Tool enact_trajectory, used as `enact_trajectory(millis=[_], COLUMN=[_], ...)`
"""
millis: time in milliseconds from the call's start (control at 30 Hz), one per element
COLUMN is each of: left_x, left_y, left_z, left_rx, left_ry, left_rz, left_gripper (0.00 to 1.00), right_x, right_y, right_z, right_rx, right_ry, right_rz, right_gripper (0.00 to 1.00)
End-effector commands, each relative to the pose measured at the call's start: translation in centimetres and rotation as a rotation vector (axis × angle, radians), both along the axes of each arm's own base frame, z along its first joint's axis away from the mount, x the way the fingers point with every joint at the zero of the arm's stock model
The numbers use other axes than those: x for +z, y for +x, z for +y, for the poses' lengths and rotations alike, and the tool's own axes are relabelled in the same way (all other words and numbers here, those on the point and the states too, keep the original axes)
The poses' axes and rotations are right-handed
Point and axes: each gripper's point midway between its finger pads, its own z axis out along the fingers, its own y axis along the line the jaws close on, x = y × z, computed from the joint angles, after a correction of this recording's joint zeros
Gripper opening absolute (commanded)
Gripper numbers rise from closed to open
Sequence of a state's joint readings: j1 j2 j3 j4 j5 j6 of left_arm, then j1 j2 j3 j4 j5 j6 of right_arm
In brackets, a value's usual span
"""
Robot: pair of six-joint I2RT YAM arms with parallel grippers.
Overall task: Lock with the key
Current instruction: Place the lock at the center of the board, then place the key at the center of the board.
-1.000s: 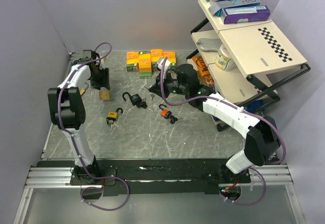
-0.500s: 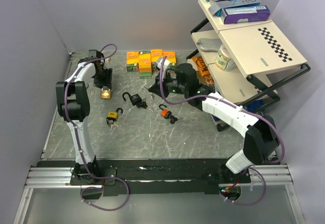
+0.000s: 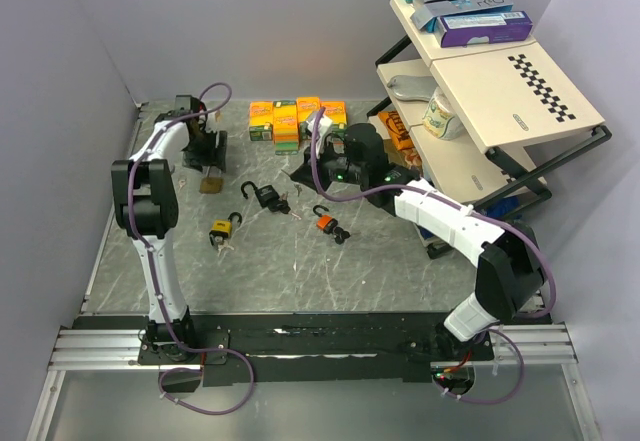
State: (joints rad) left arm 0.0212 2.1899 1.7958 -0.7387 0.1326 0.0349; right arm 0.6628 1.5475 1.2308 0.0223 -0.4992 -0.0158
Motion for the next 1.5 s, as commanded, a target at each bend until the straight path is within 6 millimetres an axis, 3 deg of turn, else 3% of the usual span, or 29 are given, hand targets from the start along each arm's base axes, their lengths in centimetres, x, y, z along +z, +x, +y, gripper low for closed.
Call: enact_trajectory(millis=[0,67,100,167,200,233,300,333,367,400,433,467,500,567,700,967,1167,1400,1433,1467], left_x=[6.5,8.6,11.0,13.5,16.9,16.2,21.4,20.1,22.4,25.0,23.3,26.0,25.1,25.9,25.3,25.4,25.0,24.6,24.5,24.4], left_y=[1.5,1.1,0.8,-0.5,-1.5,-3.4,-6.4,-8.8,-9.6,-12.0,-13.5,-14.7,-15.8,-17.0,-18.6,-18.8,-18.0,-17.4,-17.4,-17.2], left_z=[-1.6,-2.3,-2.6,-4.2,-4.4,-5.2,-8.2,-9.4,-10.7,-11.7,-12.4,-13.2,-14.0,-15.1,-18.1,-20.3,-20.1,-19.7,-19.6,-19.5], left_rx=[-0.053,-0.074,-0.088,-0.141,-0.160,-0.183,-0.308,-0.343,-0.443,-0.464,-0.462,-0.550,-0.530,-0.563,-0.634,-0.615,-0.576,-0.547,-0.540,-0.526], left_ry=[-0.055,-0.095,-0.122,-0.251,-0.309,-0.377,-0.540,-0.617,-0.687,-0.754,-0.808,-0.822,-0.884,-0.902,-0.885,-0.883,-0.859,-0.818,-0.813,-0.803], left_rz=[-0.135,-0.167,-0.211,-0.249,-0.324,-0.303,-0.435,-0.400,-0.506,-0.550,-0.531,-0.655,-0.614,-0.639,-0.619,-0.624,-0.631,-0.636,-0.634,-0.633], left_gripper=[0.88,0.92,0.93,0.91,0.91,0.90,0.88,0.87,0.86,0.85,0.84,0.83,0.83,0.81,0.79,0.67,0.45,0.01,0.01,0.01], right_x=[2.6,2.9,3.1,3.9,4.4,4.7,6.0,6.4,7.0,7.5,7.7,8.1,8.2,8.3,8.9,9.0,8.7,8.6,8.7,8.5], right_y=[1.1,1.3,1.4,1.5,1.5,1.6,1.7,1.5,1.5,1.2,0.9,0.9,0.6,0.4,-0.1,-1.3,-1.5,-1.3,-1.3,-1.2], right_z=[0.8,1.0,0.9,1.1,1.2,1.3,1.6,1.8,2.1,2.3,2.5,2.6,2.8,3.1,3.5,4.1,4.2,4.3,4.3,4.3], right_rx=[-0.006,-0.009,-0.012,-0.016,-0.014,-0.015,-0.006,0.002,0.008,0.027,0.035,0.044,0.061,0.068,0.089,0.105,0.101,0.098,0.098,0.092], right_ry=[0.068,0.087,0.096,0.135,0.152,0.168,0.224,0.243,0.275,0.293,0.313,0.333,0.342,0.358,0.380,0.366,0.360,0.357,0.358,0.349], right_rz=[-0.017,-0.006,-0.005,0.001,-0.001,0.005,0.015,0.022,0.036,0.040,0.067,0.067,0.080,0.108,0.122,0.108,0.111,0.117,0.117,0.119], right_gripper=[0.00,0.00,0.00,0.00,0.00,0.00,0.00,0.00,0.00,0.00,0.00,0.00,0.00,0.00,0.00,0.00,0.00,0.00,0.00,0.08])
